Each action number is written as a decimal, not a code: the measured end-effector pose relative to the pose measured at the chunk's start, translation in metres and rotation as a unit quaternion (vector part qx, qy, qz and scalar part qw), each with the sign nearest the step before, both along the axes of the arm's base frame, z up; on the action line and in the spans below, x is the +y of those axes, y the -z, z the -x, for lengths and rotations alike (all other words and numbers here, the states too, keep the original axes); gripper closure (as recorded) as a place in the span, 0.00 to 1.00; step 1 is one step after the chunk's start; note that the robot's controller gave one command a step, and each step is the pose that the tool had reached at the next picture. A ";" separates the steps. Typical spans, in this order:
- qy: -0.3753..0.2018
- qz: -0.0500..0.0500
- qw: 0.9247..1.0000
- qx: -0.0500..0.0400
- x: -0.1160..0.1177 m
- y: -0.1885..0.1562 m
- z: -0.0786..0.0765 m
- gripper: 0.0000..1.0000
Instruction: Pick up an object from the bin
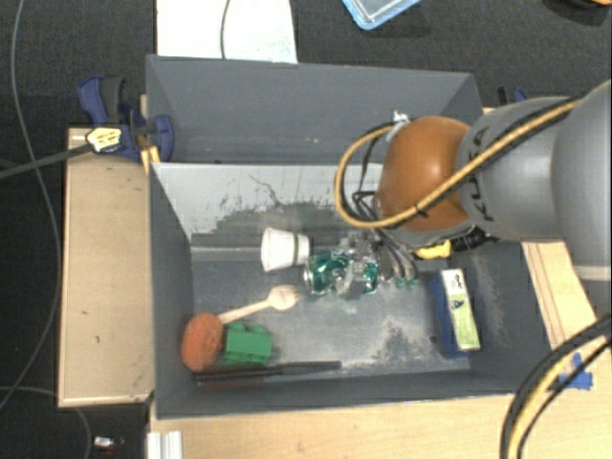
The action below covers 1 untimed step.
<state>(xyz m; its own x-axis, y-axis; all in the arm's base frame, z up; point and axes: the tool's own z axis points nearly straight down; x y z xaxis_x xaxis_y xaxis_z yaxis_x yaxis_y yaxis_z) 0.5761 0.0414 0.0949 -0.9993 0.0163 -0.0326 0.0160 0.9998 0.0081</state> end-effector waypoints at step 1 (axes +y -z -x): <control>-0.093 0.003 0.996 -0.002 0.015 -0.052 0.040 1.00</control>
Offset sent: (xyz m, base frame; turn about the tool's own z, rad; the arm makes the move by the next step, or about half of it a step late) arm 0.0033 0.0041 0.1766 -0.0371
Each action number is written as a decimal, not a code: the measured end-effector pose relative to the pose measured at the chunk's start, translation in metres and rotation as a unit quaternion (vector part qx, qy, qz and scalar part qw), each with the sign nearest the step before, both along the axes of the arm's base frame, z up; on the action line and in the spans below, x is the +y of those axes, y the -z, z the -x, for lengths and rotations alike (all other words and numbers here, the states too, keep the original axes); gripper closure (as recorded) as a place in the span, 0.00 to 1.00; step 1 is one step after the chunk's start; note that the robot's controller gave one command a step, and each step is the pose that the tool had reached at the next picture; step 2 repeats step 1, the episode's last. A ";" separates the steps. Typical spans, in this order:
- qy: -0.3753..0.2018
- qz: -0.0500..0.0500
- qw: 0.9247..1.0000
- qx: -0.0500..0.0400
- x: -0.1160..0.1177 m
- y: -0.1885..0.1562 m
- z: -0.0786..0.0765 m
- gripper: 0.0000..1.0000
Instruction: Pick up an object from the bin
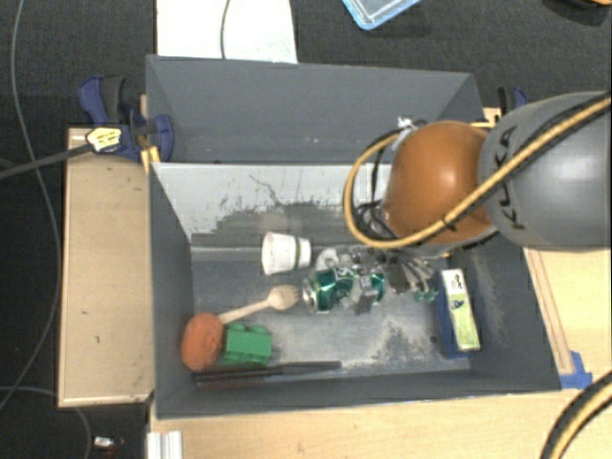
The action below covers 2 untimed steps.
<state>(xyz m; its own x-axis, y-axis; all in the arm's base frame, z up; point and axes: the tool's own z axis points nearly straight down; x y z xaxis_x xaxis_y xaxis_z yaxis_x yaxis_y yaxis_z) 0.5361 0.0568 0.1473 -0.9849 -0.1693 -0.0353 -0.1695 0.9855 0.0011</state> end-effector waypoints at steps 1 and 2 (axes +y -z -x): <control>0.020 -0.001 1.000 -0.003 -0.006 -0.074 -0.021 1.00; 0.020 -0.001 1.000 -0.003 -0.006 -0.074 -0.021 1.00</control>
Offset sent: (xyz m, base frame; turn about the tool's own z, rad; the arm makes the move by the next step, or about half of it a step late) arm 0.0207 -0.0048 0.1670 -0.0551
